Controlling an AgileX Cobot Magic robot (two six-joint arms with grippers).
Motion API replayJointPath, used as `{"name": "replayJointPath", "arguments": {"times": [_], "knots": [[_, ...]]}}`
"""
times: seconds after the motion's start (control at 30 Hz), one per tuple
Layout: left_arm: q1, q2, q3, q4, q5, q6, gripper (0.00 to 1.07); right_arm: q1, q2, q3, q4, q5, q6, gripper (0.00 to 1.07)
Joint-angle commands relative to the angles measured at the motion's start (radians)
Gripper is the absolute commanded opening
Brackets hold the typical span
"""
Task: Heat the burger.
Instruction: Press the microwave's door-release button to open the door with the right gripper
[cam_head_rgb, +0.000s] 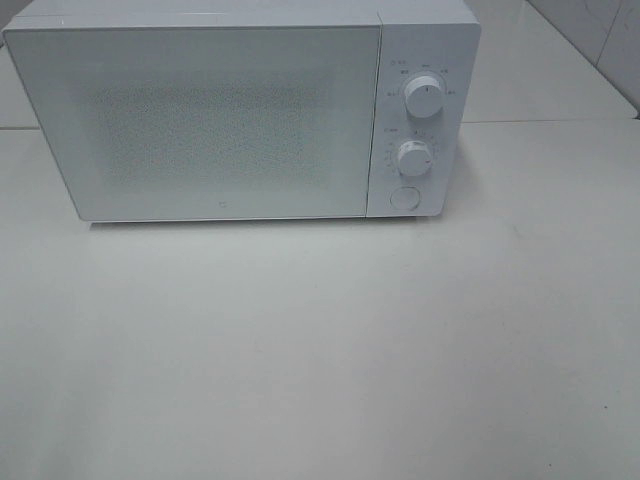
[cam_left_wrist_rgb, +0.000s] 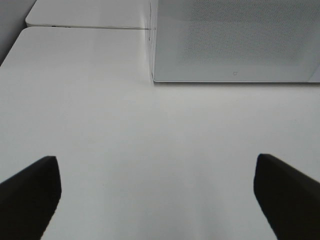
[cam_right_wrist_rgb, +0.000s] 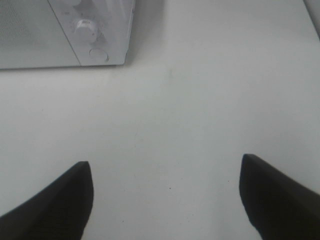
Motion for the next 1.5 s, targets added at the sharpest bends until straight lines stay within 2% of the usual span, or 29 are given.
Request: {"name": "replayJointPath", "arguments": {"times": [0.03,0.2,0.33,0.53,1.3,1.5], "knots": [[0.002,-0.022,0.001,-0.001,-0.005,-0.008,0.98,-0.049,-0.093,0.022,0.001,0.003,-0.025,0.76],[0.002,-0.022,0.001,-0.001,-0.005,-0.008,0.98,-0.069,-0.180,0.088,0.002,0.003,-0.025,0.76],[0.002,-0.022,0.001,-0.001,-0.005,-0.008,0.98,-0.086,-0.275,0.181,0.007,0.010,-0.026,0.76],[0.002,-0.022,0.001,-0.001,-0.005,-0.008,0.98,-0.086,-0.377,0.179,0.006,0.010,-0.035,0.76],[0.002,-0.022,0.001,0.002,-0.005,-0.008,0.98,-0.086,-0.377,0.179,0.011,0.006,-0.046,0.76],[0.002,-0.022,0.001,0.002,-0.005,-0.008,0.98,-0.086,-0.283,0.145,0.008,-0.086,-0.046,0.76]]}}
